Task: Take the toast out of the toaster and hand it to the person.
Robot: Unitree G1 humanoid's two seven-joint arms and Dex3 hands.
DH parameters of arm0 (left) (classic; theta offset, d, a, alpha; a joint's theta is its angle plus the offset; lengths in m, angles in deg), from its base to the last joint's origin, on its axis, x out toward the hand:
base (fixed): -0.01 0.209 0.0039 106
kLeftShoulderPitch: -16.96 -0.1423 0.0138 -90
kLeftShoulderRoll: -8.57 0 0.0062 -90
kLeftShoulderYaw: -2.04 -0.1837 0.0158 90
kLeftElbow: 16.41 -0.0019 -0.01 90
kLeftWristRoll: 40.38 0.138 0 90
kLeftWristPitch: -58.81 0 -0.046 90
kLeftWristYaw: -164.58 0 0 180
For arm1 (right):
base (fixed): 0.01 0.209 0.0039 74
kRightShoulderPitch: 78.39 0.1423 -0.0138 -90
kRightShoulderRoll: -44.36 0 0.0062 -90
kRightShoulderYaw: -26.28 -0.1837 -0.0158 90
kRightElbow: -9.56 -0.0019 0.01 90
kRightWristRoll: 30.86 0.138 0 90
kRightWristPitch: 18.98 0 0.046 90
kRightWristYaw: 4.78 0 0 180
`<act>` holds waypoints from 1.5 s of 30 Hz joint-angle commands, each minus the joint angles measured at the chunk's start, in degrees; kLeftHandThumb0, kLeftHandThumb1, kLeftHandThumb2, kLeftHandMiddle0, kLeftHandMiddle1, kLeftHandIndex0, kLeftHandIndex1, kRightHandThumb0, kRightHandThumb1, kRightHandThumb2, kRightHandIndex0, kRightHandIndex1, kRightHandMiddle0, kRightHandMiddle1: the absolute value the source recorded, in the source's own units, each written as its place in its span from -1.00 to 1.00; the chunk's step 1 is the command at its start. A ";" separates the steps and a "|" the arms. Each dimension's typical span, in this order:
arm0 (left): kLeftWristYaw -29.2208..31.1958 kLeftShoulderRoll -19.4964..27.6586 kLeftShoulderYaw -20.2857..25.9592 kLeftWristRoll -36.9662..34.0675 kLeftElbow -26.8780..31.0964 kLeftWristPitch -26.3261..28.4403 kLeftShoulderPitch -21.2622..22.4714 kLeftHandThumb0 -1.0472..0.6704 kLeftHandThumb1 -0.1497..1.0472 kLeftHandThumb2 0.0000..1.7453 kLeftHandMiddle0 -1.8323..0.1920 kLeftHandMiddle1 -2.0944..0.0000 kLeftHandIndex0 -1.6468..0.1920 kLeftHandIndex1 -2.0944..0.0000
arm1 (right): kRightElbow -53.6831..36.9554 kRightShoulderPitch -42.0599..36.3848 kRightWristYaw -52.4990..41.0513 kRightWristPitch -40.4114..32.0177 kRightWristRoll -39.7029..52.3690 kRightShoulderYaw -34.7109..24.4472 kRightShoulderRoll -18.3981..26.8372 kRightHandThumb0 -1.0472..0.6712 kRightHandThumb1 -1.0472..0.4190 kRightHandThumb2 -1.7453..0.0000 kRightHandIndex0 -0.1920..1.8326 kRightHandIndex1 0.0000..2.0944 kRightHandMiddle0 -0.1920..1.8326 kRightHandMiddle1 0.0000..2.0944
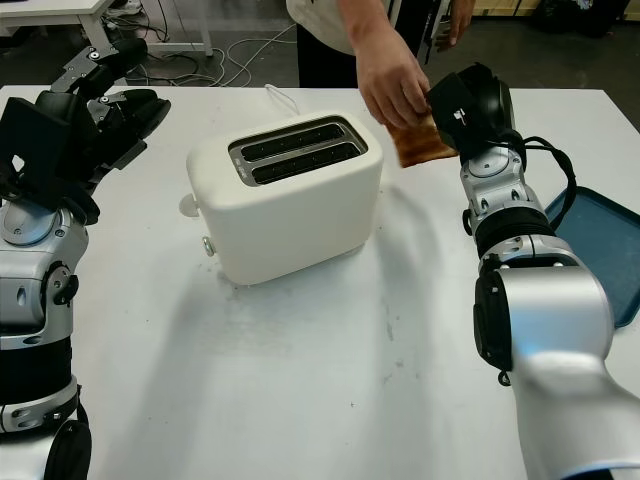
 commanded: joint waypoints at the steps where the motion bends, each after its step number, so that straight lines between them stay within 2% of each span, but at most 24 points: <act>1: -0.01 0.02 0.13 -0.10 0.95 0.37 -0.18 -0.34 0.76 -0.85 0.81 0.03 0.52 0.58 | 0.20 -0.13 0.64 -0.38 -0.08 0.23 -0.18 0.01 -0.83 0.62 -0.20 0.67 -0.41 0.53; 2: -0.04 0.01 0.14 -0.10 0.99 0.47 -0.18 -0.34 0.76 -0.85 0.81 0.03 0.52 0.58 | 0.15 -0.22 0.33 0.08 0.09 0.20 -0.10 0.03 -0.83 0.62 -0.24 0.67 -0.44 0.47; 5: 0.04 0.09 0.09 -0.06 1.00 0.47 -0.21 -0.35 0.76 -0.85 0.81 0.03 0.53 0.57 | 0.02 -0.28 0.29 0.74 0.44 0.04 -0.11 0.05 -0.83 0.61 -0.26 0.67 -0.47 0.47; 7: 0.15 0.20 0.03 0.02 0.91 0.29 -0.27 -0.35 0.76 -0.85 0.81 0.03 0.53 0.57 | -0.09 -0.20 0.74 0.77 0.69 -0.20 -0.28 0.06 -0.83 0.62 -0.33 0.67 -0.42 0.26; 10: 0.13 0.04 0.10 -0.14 0.73 0.22 -0.24 -0.33 0.77 -0.85 0.81 0.04 0.54 0.56 | -0.51 -1.02 0.60 5.41 2.76 -2.16 -0.60 0.15 -0.83 0.64 -0.27 0.67 -0.45 0.19; 13: 0.07 -0.08 0.15 -0.24 0.83 0.32 -0.23 -0.33 0.76 -0.85 0.81 0.04 0.54 0.56 | -0.65 -0.94 -1.93 7.43 5.18 -4.24 -0.44 0.07 -0.83 0.65 -0.14 0.67 -0.41 0.57; 14: -0.02 -0.13 0.19 -0.25 0.89 0.44 -0.22 -0.34 0.76 -0.85 0.81 0.04 0.54 0.56 | -0.81 -0.91 -2.96 7.89 4.98 -3.91 -0.04 -0.09 -0.83 0.67 -0.23 0.51 -0.41 0.40; 15: -0.15 -0.10 0.21 -0.16 1.05 0.76 -0.26 -0.34 0.75 -0.85 0.81 0.03 0.54 0.55 | -1.32 -1.13 -5.62 9.38 4.56 -3.11 0.69 -0.25 -0.83 0.66 -0.29 0.14 -0.36 0.01; 17: -0.23 -0.03 0.40 -0.18 1.23 1.08 -0.41 -0.35 0.75 -0.85 0.81 0.04 0.55 0.55 | -2.58 -1.73 -10.30 11.41 4.29 -2.03 1.69 -0.51 -0.83 0.51 -0.55 -0.54 -0.48 -0.64; 19: -0.25 -0.26 1.07 -0.78 1.58 1.27 -0.85 -0.35 0.75 -0.85 0.81 0.06 0.56 0.55 | -4.61 -3.50 -13.20 13.70 5.23 -2.07 1.86 -0.65 -0.83 0.43 -0.63 -0.78 -0.58 -0.88; 21: -0.29 -0.77 2.13 -1.68 1.84 0.63 -1.71 -0.32 0.75 -0.84 0.81 0.08 0.57 0.55 | -8.74 -7.14 -15.89 16.02 7.72 -3.12 1.07 -0.63 -0.83 0.41 -0.71 -0.89 -0.66 -0.97; 25: -1.75 -2.67 4.72 -3.95 4.96 1.69 -4.19 -0.36 0.74 -0.85 0.81 0.12 0.59 0.55 | -29.26 -21.24 -20.69 16.34 14.62 -4.80 -2.31 -0.51 -0.83 0.30 -0.78 -0.96 -0.72 -1.00; 28: -1.91 -4.29 6.77 -6.70 7.56 2.11 -6.24 -0.35 0.73 -0.85 0.81 0.19 0.61 0.57 | -45.07 -31.78 -22.22 12.94 18.62 -4.86 -5.04 -0.52 -0.83 0.25 -0.80 -0.98 -0.77 -1.00; 31: -1.14 -4.94 7.54 -8.08 9.64 0.97 -9.37 -0.30 0.77 -0.84 0.81 0.30 0.66 0.59 | -55.61 -39.87 -21.52 10.58 20.39 -4.37 -7.91 -0.56 -0.83 0.18 -0.80 -0.99 -0.79 -1.00; 34: -1.37 -5.74 7.79 -8.97 12.30 1.16 -12.70 -0.29 0.79 -0.83 0.81 0.34 0.66 0.59 | -63.46 -46.64 -19.35 8.97 19.37 -3.67 -10.65 -0.55 -0.83 0.11 -0.81 -1.00 -0.80 -1.00; 37: -4.13 -7.56 7.36 -8.85 16.59 3.61 -15.99 -0.33 0.77 -0.84 0.80 0.32 0.63 0.59 | -70.07 -52.23 -16.86 7.79 17.53 -2.44 -13.23 -0.60 -0.83 0.07 -0.81 -1.00 -0.79 -0.99; 41: -5.68 -9.30 6.30 -8.41 20.82 4.25 -20.99 -0.27 0.79 -0.81 0.81 0.34 0.64 0.65 | -79.55 -58.72 -15.33 0.64 19.37 -1.19 -16.67 -0.68 -0.83 0.09 -0.81 -1.00 -0.81 -1.00; 45: -6.28 -10.18 4.32 -7.75 22.61 4.08 -25.72 -0.24 0.79 -0.76 0.75 0.48 0.57 0.80 | -84.72 -64.51 -13.17 0.33 19.42 0.38 -20.84 -0.48 -0.83 0.06 -0.81 -1.00 -0.81 -1.00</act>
